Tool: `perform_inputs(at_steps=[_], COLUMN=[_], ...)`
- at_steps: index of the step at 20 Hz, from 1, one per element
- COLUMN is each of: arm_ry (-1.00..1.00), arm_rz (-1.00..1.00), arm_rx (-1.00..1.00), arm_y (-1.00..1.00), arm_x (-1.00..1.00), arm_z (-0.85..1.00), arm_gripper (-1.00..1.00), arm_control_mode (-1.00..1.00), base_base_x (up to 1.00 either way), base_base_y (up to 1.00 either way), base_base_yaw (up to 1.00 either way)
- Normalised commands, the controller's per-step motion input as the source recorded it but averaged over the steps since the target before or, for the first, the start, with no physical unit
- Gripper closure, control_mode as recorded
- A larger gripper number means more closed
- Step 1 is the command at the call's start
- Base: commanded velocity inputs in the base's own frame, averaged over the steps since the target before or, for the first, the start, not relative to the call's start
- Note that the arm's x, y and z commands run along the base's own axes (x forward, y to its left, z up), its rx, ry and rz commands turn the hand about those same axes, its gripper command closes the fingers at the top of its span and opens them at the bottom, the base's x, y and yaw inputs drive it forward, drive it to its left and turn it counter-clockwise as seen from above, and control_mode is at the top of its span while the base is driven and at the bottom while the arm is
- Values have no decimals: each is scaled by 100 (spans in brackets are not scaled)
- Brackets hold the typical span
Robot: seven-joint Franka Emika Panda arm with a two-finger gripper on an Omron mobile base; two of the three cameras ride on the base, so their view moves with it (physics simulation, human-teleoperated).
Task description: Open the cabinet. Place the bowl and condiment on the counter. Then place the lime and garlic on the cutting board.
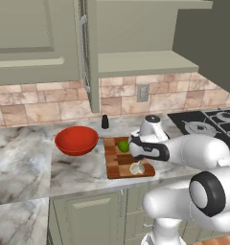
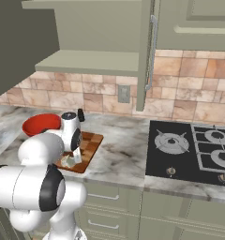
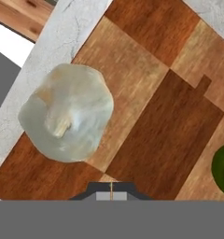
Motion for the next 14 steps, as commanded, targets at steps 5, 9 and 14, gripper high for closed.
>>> perform_inputs(at_steps=[5,9,14], arm_ry=[1,0,-4], arm_rz=[-7,-7,-6], arm_rx=[2,19,26], arm_y=[-12,-27,-34], arm_x=[0,-3,-9], arm_z=[8,32,52], arm_gripper=[-100,-100,-100], arm_control_mode=[-100,-100,-100], base_base_x=[0,0,0], base_base_y=[0,0,0], base_base_yaw=[0,0,0])
